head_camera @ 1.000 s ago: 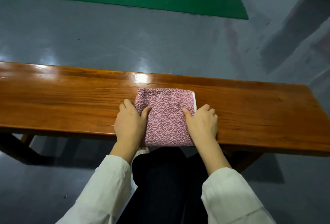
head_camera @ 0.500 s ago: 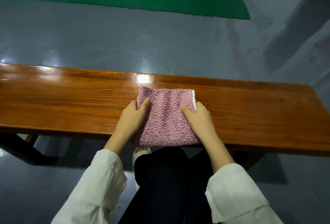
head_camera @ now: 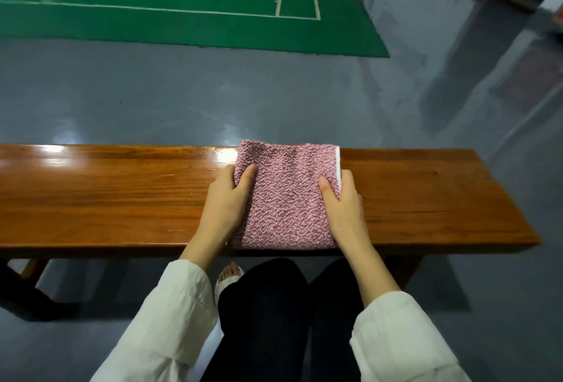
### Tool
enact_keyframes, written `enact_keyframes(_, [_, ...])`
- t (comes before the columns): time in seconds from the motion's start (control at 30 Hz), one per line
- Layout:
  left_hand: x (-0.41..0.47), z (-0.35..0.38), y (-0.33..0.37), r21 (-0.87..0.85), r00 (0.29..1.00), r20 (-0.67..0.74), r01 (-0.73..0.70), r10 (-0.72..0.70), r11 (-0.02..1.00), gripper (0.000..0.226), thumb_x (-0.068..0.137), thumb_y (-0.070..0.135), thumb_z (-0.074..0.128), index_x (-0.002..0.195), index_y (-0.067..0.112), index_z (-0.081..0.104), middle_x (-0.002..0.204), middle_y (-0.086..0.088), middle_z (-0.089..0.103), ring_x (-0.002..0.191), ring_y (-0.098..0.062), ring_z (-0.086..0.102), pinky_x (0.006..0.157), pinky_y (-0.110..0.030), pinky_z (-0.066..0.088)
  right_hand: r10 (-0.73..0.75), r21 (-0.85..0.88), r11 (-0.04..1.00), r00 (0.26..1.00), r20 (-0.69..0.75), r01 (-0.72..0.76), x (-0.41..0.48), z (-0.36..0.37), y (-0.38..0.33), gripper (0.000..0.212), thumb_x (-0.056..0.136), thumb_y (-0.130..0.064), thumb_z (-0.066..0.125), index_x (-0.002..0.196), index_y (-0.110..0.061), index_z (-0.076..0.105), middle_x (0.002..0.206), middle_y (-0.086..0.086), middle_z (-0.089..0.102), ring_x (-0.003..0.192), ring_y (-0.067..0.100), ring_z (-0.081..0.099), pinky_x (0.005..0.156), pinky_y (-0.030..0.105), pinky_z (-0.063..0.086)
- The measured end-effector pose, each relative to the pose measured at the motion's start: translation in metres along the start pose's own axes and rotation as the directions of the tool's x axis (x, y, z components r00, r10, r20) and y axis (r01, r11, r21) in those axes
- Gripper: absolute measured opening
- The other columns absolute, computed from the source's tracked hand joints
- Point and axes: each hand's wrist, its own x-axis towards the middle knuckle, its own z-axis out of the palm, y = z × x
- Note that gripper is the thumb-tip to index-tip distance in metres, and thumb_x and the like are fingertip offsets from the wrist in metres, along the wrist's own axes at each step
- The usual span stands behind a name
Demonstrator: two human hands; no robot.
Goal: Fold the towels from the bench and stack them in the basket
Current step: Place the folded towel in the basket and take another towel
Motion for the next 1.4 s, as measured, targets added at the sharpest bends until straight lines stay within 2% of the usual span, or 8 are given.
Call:
enact_keyframes(0.1, [-0.006,0.004,0.020,0.001,0.997,0.033,-0.073,0.073,0.997,0.030,0.097,0.039,0.048,0.108,0.015,0.060,0.097,0.008,0.062,0.080,0.004,0.053,0.060,-0.005,0.036,0.001,0.000,1.000,0.998,-0.061,-0.001,-0.009,-0.023,-0.004,0.019,0.099,-0.037,0.046,0.102,-0.018,0.046,0.084,-0.008,0.055,0.081,0.017,0.057,0.067,0.034,0.046])
enact_keyframes(0.3, [-0.023,0.035,0.070,-0.055,0.965,0.166,-0.197,0.204,0.979,0.032,0.094,0.046,0.052,0.089,0.016,0.063,0.082,0.008,0.067,0.075,-0.002,0.060,0.066,-0.020,0.044,0.038,0.037,0.999,0.958,-0.283,-0.029,-0.043,-0.089,0.001,0.017,0.098,-0.037,0.047,0.099,-0.020,0.046,0.083,-0.010,0.055,0.077,0.011,0.054,0.070,0.034,0.045])
enact_keyframes(0.43, [-0.044,0.070,0.109,-0.070,0.906,0.288,-0.304,0.311,0.950,0.035,0.093,0.050,0.049,0.085,0.018,0.060,0.081,0.009,0.066,0.076,0.000,0.059,0.067,-0.032,0.043,0.114,0.089,0.993,0.882,-0.457,-0.082,-0.077,-0.140,0.009,0.020,0.097,-0.036,0.050,0.101,-0.017,0.046,0.091,0.003,0.061,0.085,0.026,0.058,0.076,0.040,0.048])
enact_keyframes(0.6, [-0.100,0.129,0.166,-0.158,0.739,0.493,-0.442,0.459,0.883,0.030,0.097,0.046,0.044,0.101,0.022,0.061,0.098,0.015,0.063,0.085,-0.002,0.058,0.066,-0.018,0.039,0.208,0.085,0.975,0.716,-0.666,-0.204,-0.144,-0.212,0.030,0.026,0.097,-0.038,0.049,0.107,-0.015,0.048,0.103,0.008,0.064,0.092,0.029,0.060,0.079,0.038,0.047])
enact_keyframes(0.83, [-0.222,0.211,0.206,-0.297,0.497,0.649,-0.531,0.576,0.793,0.023,0.100,0.027,0.042,0.100,0.009,0.057,0.099,-0.003,0.063,0.092,-0.020,0.056,0.074,-0.029,0.034,0.290,0.168,0.944,0.475,-0.831,-0.282,-0.272,-0.289,0.078,0.021,0.097,-0.036,0.050,0.101,-0.016,0.047,0.097,0.004,0.064,0.090,0.025,0.060,0.078,0.039,0.048])
enact_keyframes(1.17, [-0.416,0.297,0.199,-0.375,0.108,0.850,-0.562,0.515,0.737,0.023,0.100,0.032,0.043,0.096,0.009,0.049,0.093,-0.003,0.056,0.083,-0.018,0.051,0.067,-0.030,0.030,0.462,0.346,0.820,0.169,-0.871,-0.456,-0.467,-0.343,0.152,0.037,0.098,-0.039,0.046,0.129,-0.019,0.044,0.117,0.006,0.059,0.107,0.028,0.058,0.096,0.047,0.046])
enact_keyframes(1.3, [-0.463,0.321,0.180,-0.386,0.008,0.882,-0.560,0.471,0.733,0.025,0.098,0.028,0.050,0.078,0.014,0.042,0.079,-0.005,0.051,0.077,-0.023,0.048,0.061,-0.032,0.023,0.519,0.416,0.763,0.083,-0.851,-0.495,-0.516,-0.337,0.183,0.039,0.098,-0.036,0.047,0.130,-0.014,0.044,0.120,0.009,0.059,0.106,0.028,0.057,0.091,0.037,0.045])
enact_keyframes(1.4, [-0.483,0.334,0.165,-0.353,-0.018,0.907,-0.577,0.420,0.736,0.018,0.096,0.029,0.053,0.083,0.019,0.045,0.089,-0.008,0.058,0.089,-0.029,0.056,0.063,-0.031,0.025,0.591,0.476,0.717,0.081,-0.803,-0.509,-0.539,-0.328,0.208,0.031,0.097,-0.031,0.049,0.122,-0.012,0.047,0.113,0.008,0.060,0.102,0.027,0.059,0.083,0.033,0.044])
